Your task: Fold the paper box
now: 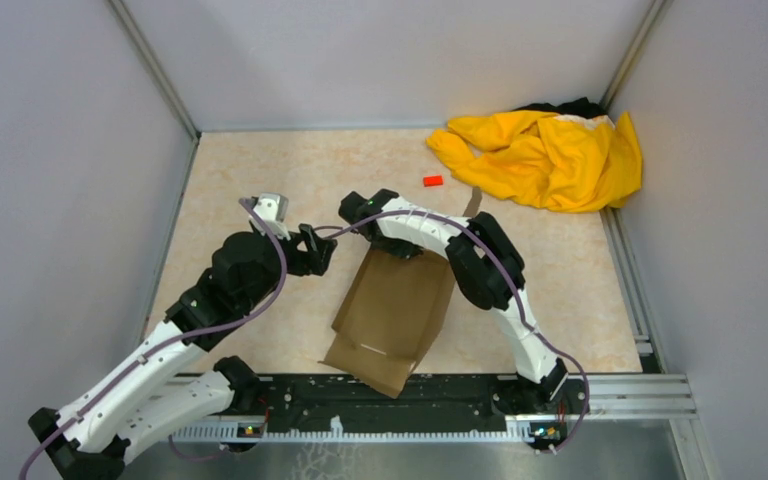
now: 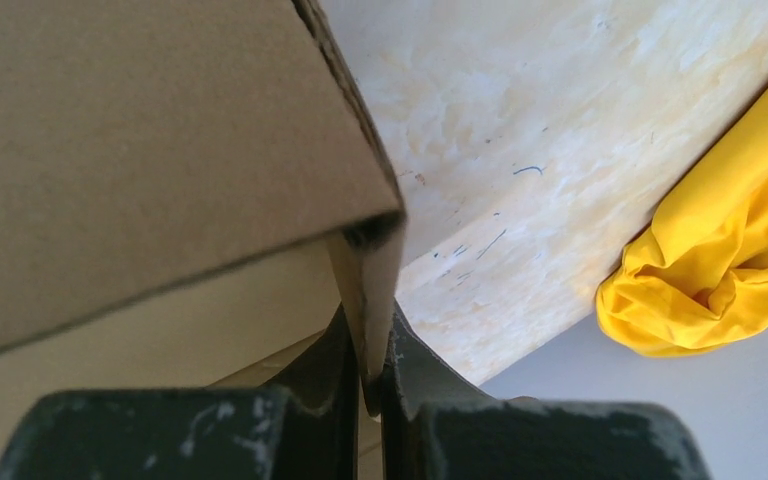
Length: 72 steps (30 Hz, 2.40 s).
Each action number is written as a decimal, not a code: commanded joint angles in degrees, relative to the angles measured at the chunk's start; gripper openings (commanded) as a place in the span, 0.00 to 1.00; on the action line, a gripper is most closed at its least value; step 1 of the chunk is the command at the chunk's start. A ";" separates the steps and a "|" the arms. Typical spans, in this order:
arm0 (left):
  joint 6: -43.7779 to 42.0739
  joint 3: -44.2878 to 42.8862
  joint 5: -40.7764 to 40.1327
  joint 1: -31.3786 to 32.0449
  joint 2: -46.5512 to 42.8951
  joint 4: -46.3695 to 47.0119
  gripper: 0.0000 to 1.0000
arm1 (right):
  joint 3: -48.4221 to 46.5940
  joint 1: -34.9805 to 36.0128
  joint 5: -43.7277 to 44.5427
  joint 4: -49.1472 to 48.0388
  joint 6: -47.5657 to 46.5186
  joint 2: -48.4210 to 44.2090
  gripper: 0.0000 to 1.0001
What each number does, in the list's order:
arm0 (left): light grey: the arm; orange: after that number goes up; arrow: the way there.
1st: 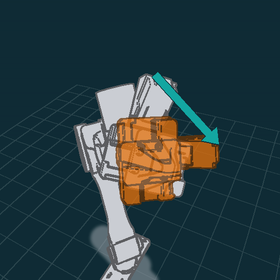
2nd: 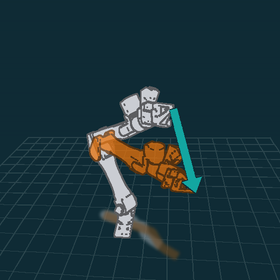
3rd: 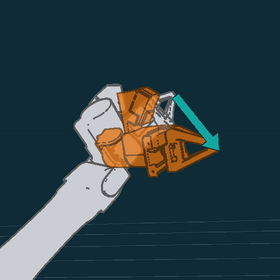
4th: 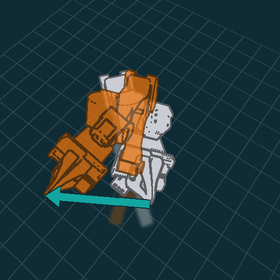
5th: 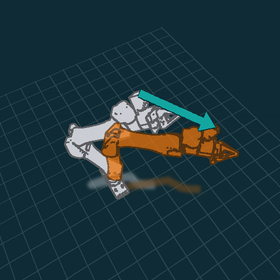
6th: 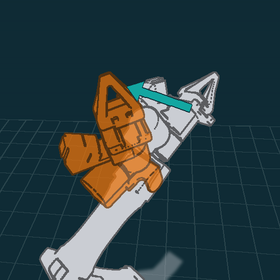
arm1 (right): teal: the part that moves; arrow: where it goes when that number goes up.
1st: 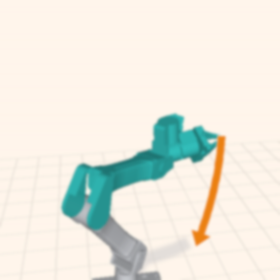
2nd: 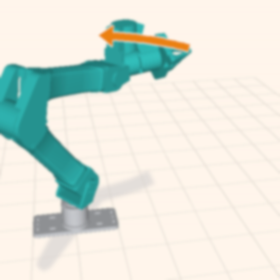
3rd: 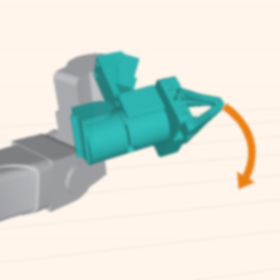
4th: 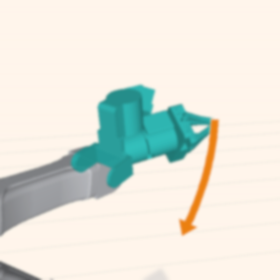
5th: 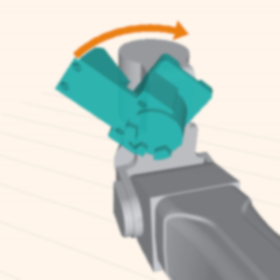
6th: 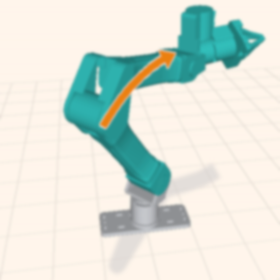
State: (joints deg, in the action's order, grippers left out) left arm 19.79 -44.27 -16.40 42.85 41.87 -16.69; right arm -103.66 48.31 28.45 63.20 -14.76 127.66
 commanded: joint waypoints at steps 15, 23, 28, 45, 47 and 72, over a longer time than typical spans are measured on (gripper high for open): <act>-1.60 0.43 0.38 -0.31 2.39 2.58 0.82 | 4.57 -0.47 -13.32 -16.99 0.99 -4.20 0.23; -1.77 0.50 0.66 -0.36 2.65 2.83 0.82 | 6.86 -0.66 -13.48 -19.41 0.88 -6.10 0.32; -1.77 0.41 0.83 -0.36 3.22 2.98 0.82 | 8.16 -1.38 -13.40 -21.98 1.29 -8.30 0.43; -2.20 -1.03 0.35 -0.39 4.89 2.85 0.82 | -5.10 -3.13 -10.84 -21.00 2.18 -11.64 0.76; -2.34 -1.36 0.15 -0.40 4.90 2.56 0.82 | -7.26 -3.14 -11.51 -20.50 2.53 -12.17 0.78; -4.63 -16.64 -0.54 -1.31 9.98 -11.12 0.99 | -29.53 5.56 14.03 20.39 51.70 -31.70 0.99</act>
State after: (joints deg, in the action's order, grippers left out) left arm 16.73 -56.93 -17.47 42.13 50.06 -24.01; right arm -138.98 49.54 34.22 70.43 21.67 99.96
